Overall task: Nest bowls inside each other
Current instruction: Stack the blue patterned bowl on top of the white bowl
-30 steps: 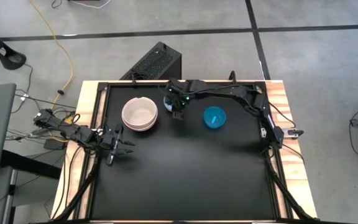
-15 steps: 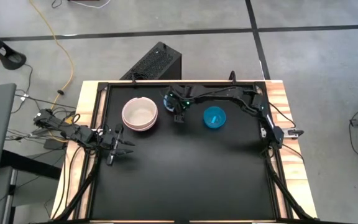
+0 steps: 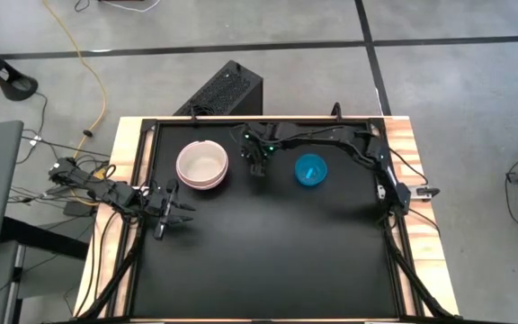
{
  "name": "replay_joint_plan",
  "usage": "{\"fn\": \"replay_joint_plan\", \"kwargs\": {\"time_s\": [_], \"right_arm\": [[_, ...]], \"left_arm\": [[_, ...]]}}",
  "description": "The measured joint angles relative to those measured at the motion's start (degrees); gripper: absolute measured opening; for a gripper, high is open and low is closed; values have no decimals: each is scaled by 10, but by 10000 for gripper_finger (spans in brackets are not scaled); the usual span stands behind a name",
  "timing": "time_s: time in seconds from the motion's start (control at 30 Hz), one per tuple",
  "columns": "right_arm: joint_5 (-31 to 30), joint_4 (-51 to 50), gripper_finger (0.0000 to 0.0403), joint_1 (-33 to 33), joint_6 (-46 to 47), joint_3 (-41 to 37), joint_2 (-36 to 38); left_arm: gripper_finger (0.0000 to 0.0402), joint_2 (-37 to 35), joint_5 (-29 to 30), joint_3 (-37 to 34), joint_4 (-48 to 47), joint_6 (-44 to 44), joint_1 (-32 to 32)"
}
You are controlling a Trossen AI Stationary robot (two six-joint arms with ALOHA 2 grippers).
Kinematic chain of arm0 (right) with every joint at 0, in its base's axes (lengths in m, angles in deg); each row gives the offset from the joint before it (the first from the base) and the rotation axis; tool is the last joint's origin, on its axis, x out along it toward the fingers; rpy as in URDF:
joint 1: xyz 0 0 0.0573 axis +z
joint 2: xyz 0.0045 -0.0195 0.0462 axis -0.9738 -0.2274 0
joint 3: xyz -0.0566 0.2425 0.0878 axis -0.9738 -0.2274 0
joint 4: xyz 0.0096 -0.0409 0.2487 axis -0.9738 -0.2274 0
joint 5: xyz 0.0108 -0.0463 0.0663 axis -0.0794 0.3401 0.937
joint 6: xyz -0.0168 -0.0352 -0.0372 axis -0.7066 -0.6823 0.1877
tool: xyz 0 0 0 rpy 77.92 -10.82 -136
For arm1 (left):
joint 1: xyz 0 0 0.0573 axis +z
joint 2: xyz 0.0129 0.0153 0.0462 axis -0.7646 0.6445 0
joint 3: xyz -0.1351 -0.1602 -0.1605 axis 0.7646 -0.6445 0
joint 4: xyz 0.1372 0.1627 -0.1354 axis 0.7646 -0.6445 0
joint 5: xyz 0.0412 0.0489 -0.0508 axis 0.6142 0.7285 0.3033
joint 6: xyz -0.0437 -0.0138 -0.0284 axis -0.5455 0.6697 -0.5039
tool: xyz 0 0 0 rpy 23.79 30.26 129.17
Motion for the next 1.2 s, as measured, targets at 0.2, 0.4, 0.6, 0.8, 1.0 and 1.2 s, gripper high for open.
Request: {"fn": "replay_joint_plan", "kwargs": {"time_s": [0.2,0.4,0.6,0.8,1.0,1.2], "right_arm": [[-59,-7,14,55,-11,78,9],[-68,78,14,104,-32,132,8],[-50,201,14,120,-33,129,1],[-16,282,14,115,-31,127,-44],[0,291,14,110,-14,129,-56],[25,292,14,108,6,127,-88]], "left_arm": [[118,0,0,0,0,0,0],[118,0,0,0,0,0,0],[118,0,0,0,0,0,0],[118,-1,-1,0,0,0,0],[118,6,0,0,1,0,0],[118,10,-1,0,0,0,0]]}}
